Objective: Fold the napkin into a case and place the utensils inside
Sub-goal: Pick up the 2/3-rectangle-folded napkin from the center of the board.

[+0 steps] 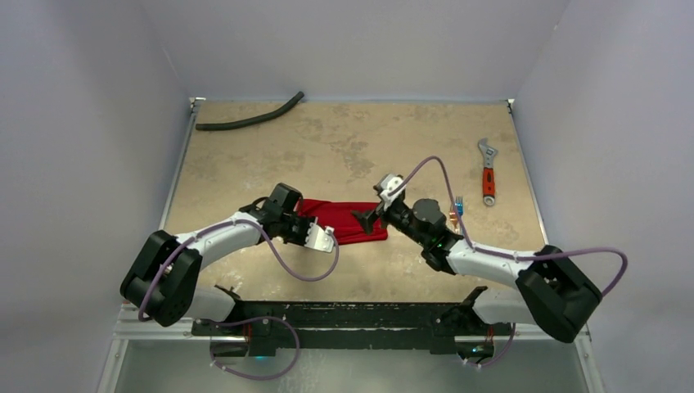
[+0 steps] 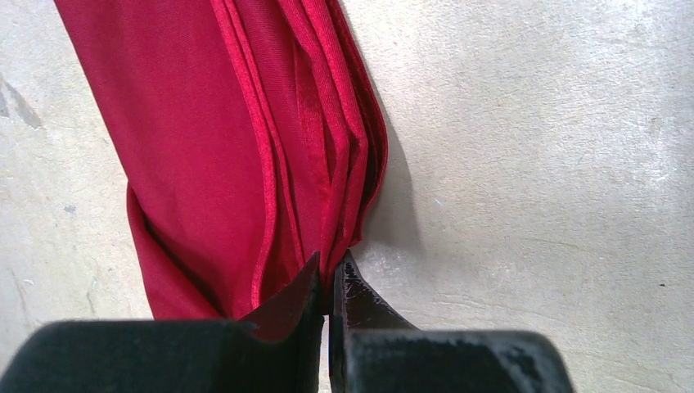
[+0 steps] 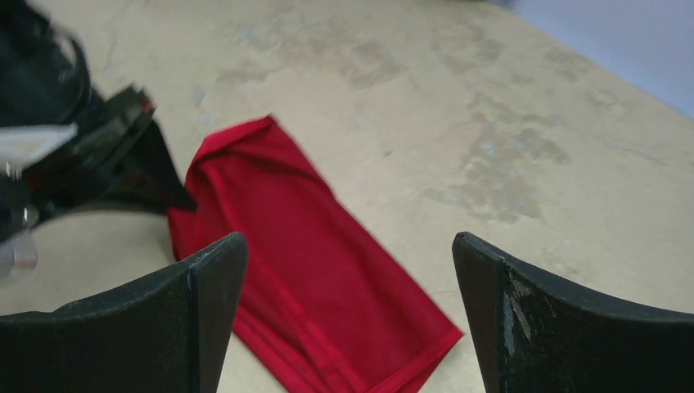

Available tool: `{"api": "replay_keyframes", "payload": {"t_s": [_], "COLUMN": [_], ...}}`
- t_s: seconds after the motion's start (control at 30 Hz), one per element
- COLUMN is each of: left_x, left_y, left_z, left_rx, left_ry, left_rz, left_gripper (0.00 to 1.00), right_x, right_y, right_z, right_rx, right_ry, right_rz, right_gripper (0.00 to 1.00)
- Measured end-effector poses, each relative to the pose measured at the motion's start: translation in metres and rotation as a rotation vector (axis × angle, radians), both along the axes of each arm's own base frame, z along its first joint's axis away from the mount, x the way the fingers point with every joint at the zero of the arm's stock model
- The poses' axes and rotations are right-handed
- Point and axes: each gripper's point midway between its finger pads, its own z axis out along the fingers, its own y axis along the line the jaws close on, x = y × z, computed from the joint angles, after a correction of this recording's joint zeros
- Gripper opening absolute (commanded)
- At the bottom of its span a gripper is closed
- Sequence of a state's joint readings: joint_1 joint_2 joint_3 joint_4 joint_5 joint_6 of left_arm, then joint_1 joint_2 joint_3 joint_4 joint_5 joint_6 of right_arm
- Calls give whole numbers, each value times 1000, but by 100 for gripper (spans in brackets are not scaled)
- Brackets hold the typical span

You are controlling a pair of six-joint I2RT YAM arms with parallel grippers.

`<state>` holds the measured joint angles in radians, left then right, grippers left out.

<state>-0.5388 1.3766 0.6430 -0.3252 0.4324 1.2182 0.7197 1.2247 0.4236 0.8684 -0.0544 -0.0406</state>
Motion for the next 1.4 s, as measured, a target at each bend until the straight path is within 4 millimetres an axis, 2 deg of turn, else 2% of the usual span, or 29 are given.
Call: {"api": "replay_keyframes", "payload": {"t_s": [0.07, 0.13, 0.33, 0.43, 0.57, 0.83, 0.97, 1.23, 1.4], "left_x": [1, 1, -1, -2, -1, -1, 0, -1, -2], "left_y": [0, 0, -1, -3, -2, -2, -2, 12, 15], "left_z": [2, 4, 6, 7, 10, 10, 10, 4, 2], "left_rx": [-6, -12, -29, -38, -48, -55, -52, -15, -4], "left_ry": [7, 13, 34, 44, 51, 57, 52, 66, 65], "left_rz": [5, 6, 6, 4, 9, 10, 2, 27, 31], "left_gripper": [0, 0, 0, 0, 0, 0, 0, 0, 0], "right_x": [-11, -19, -33, -50, -65, -69, -72, -59, -58], "right_y": [12, 16, 28, 52, 68, 94, 105, 110, 112], "right_z": [-18, -35, -64, -83, -108, -112, -131, -137, -140], "right_rx": [-55, -98, -135, -156, -186, -160, -209, -247, -247], "right_ry": [10, 19, 11, -1, -5, -107, -144, -233, -245], "right_rz": [75, 116, 176, 254, 314, 353, 371, 332, 321], "right_gripper": [99, 99, 99, 99, 98, 97, 96, 90, 86]}}
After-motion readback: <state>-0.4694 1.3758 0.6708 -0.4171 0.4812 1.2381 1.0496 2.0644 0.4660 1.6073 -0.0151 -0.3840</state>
